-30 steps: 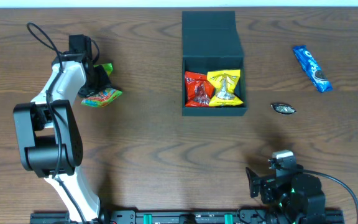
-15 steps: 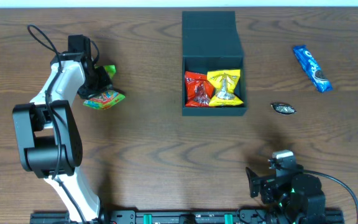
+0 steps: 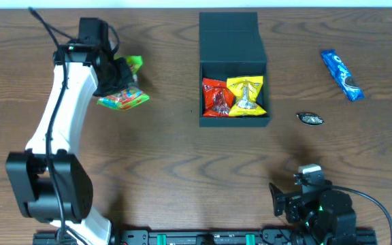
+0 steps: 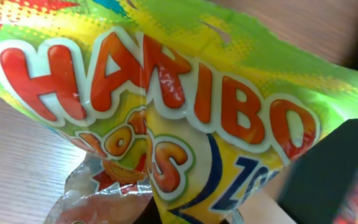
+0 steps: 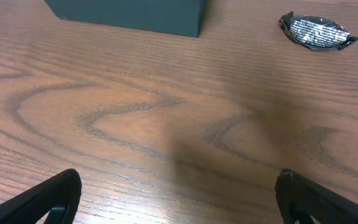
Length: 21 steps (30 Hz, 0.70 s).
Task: Pack container
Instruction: 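Lift the HARIBO bag and carry it over the box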
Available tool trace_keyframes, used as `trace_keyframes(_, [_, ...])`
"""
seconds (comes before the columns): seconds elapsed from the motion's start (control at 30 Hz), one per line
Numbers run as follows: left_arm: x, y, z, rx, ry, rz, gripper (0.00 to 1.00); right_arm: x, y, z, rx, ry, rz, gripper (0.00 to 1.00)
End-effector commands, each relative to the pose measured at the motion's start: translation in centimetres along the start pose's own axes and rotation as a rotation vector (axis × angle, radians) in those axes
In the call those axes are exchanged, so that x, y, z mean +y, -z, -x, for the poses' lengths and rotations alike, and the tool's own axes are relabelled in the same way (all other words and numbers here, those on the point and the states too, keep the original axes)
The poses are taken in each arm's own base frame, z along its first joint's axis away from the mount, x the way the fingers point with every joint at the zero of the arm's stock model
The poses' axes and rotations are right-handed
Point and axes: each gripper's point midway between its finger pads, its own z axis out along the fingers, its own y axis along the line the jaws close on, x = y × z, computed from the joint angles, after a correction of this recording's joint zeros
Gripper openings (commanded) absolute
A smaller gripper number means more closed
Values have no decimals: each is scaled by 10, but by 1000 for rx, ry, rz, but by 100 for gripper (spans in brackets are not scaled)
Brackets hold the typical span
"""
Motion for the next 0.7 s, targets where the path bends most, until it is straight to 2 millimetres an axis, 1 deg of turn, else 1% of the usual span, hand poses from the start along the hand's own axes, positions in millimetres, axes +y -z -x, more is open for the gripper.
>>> trace_keyframes(0.0, [-42, 24, -5, -19, -96, -77, 6, -2, 0, -1, 2, 6, -8, 99])
trace_keyframes(0.07, [-63, 31, -12, -16, -146, -95, 6, -2, 0, -1, 2, 6, -8, 99])
trace_keyframes(0.2, [-116, 45, -31, -32, -256, -155, 6, -2, 0, -1, 2, 6, -8, 99])
trace_keyframes(0.27, [-138, 51, -40, -44, -289, -179, 6, -2, 0, -1, 2, 6, -8, 99])
trace_keyframes(0.33, [-166, 57, -51, -60, -325, -222, 6, -2, 0, -1, 2, 6, -8, 99])
trace_keyframes(0.37, [-175, 58, -54, -68, -329, -235, 6, -2, 0, -1, 2, 6, -8, 99])
trace_keyframes(0.47, [-198, 57, -65, -87, -290, -256, 5, -2, 0, -1, 2, 6, -8, 99])
trace_keyframes(0.57, [-223, 50, -76, -90, -279, -294, 6, -2, 0, -1, 2, 6, -8, 99])
trace_keyframes(0.67, [-241, 40, -87, -71, -241, -318, 6, -2, 0, -1, 2, 6, -8, 99])
